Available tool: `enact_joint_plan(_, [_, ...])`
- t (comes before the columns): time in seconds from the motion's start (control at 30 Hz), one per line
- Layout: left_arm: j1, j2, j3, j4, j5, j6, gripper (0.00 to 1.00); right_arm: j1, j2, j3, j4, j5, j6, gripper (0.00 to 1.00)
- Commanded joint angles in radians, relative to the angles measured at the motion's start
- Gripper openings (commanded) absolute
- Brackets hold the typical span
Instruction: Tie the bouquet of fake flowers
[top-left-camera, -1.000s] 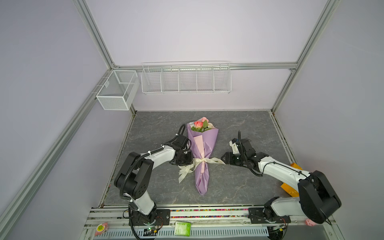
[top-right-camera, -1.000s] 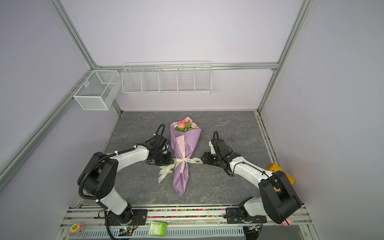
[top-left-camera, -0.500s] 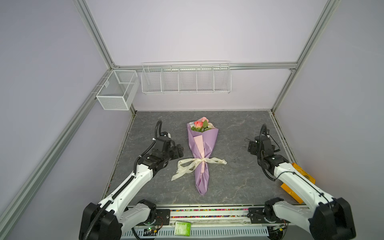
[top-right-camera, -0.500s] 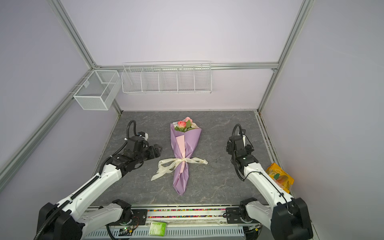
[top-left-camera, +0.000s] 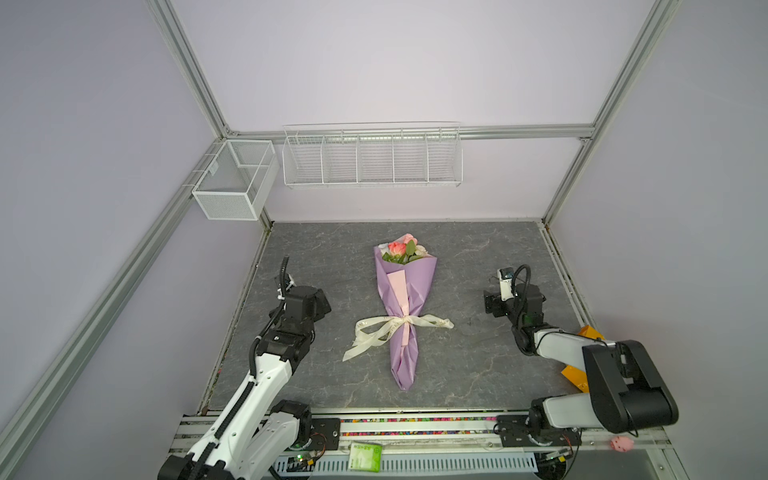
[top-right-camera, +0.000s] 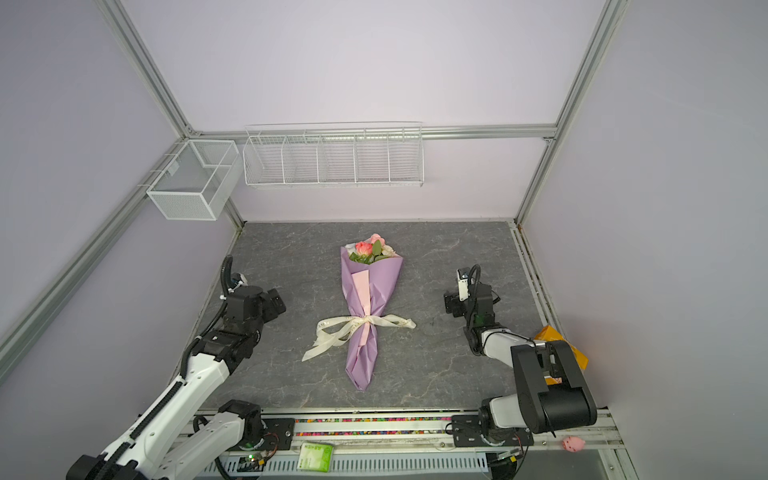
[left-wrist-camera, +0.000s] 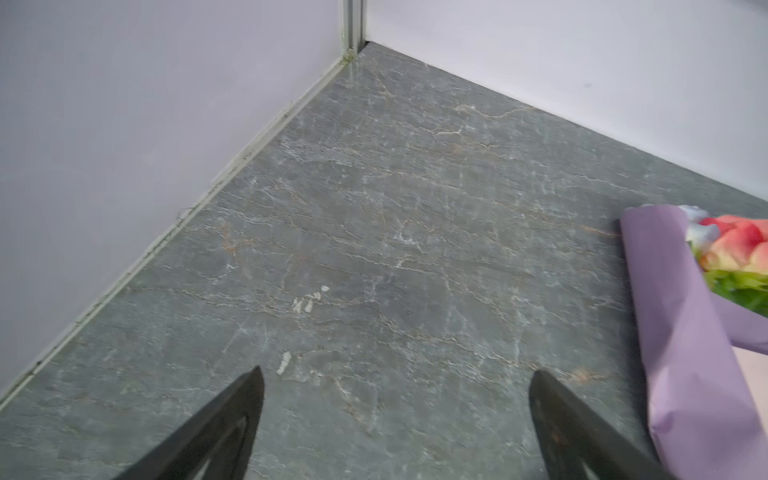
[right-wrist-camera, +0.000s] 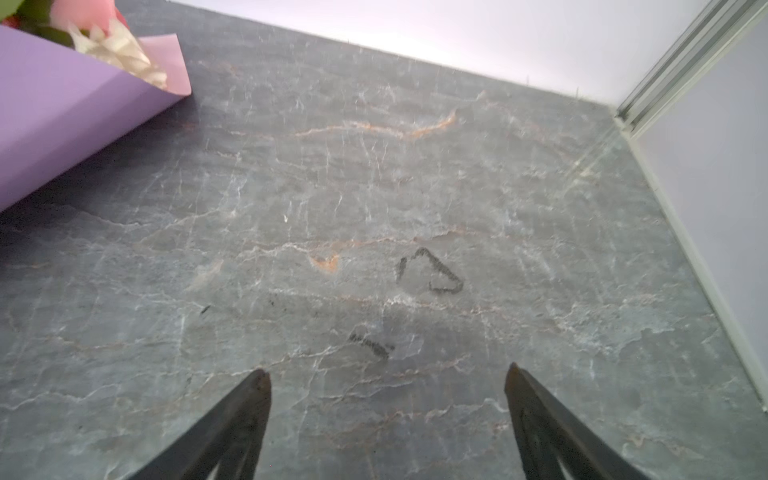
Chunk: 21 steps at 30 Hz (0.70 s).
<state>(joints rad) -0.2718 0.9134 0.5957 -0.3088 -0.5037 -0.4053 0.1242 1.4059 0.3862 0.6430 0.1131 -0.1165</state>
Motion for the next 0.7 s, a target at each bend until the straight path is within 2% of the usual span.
enact_joint_plan(0.0, [0.015,0.045,-0.034,0.196,-0.152,0.144,0.99,-0.056,0.034,-0.067,0.263,0.003,0.011,0.89])
enact_joint_plan(0.03, [0.020,0.065,-0.050,0.255,-0.165,0.178,0.99,-0.079,0.081,-0.083,0.326,-0.014,0.038,0.89])
enact_joint_plan(0.07, [0.029,0.095,-0.068,0.324,-0.171,0.212,0.99,-0.104,0.178,-0.097,0.484,-0.037,0.053,0.89])
enact_joint_plan(0.1, [0.039,0.126,-0.077,0.378,-0.174,0.238,0.99,-0.111,0.172,-0.087,0.488,-0.029,0.061,0.89])
enact_joint_plan(0.13, [0.048,0.154,-0.080,0.416,-0.174,0.256,0.99,-0.114,0.107,-0.042,0.300,-0.018,0.075,0.89])
enact_joint_plan(0.17, [0.060,0.190,-0.081,0.465,-0.165,0.291,0.99,-0.113,0.107,0.003,0.185,0.042,0.100,0.89])
enact_joint_plan(0.2, [0.075,0.228,-0.086,0.522,-0.145,0.331,0.99,-0.111,0.150,-0.028,0.304,0.068,0.092,0.88])
enact_joint_plan(0.23, [0.093,0.262,-0.094,0.576,-0.114,0.363,0.99,-0.101,0.153,-0.031,0.335,0.121,0.100,0.89])
enact_joint_plan(0.3, [0.138,0.359,-0.111,0.711,-0.043,0.391,0.99,-0.092,0.118,-0.015,0.235,0.142,0.110,0.88])
enact_joint_plan(0.37, [0.163,0.443,-0.128,0.844,0.032,0.380,0.99,-0.090,0.140,-0.026,0.299,0.149,0.104,0.89])
enact_joint_plan(0.4, [0.170,0.494,-0.134,0.937,0.082,0.405,1.00,-0.090,0.129,-0.021,0.273,0.150,0.107,0.89])
enact_joint_plan(0.5, [0.185,0.554,-0.077,0.897,0.209,0.376,1.00,-0.084,0.133,-0.024,0.283,0.158,0.100,0.89])
enact_joint_plan(0.53, [0.189,0.586,-0.087,0.951,0.226,0.383,1.00,-0.084,0.130,-0.024,0.281,0.158,0.099,0.89])
enact_joint_plan(0.6, [0.225,0.603,-0.175,1.099,0.311,0.371,0.99,-0.084,0.125,-0.021,0.262,0.157,0.104,0.89])
enact_joint_plan(0.67, [0.234,0.638,-0.244,1.293,0.325,0.378,0.99,-0.084,0.130,-0.023,0.276,0.160,0.100,0.89])
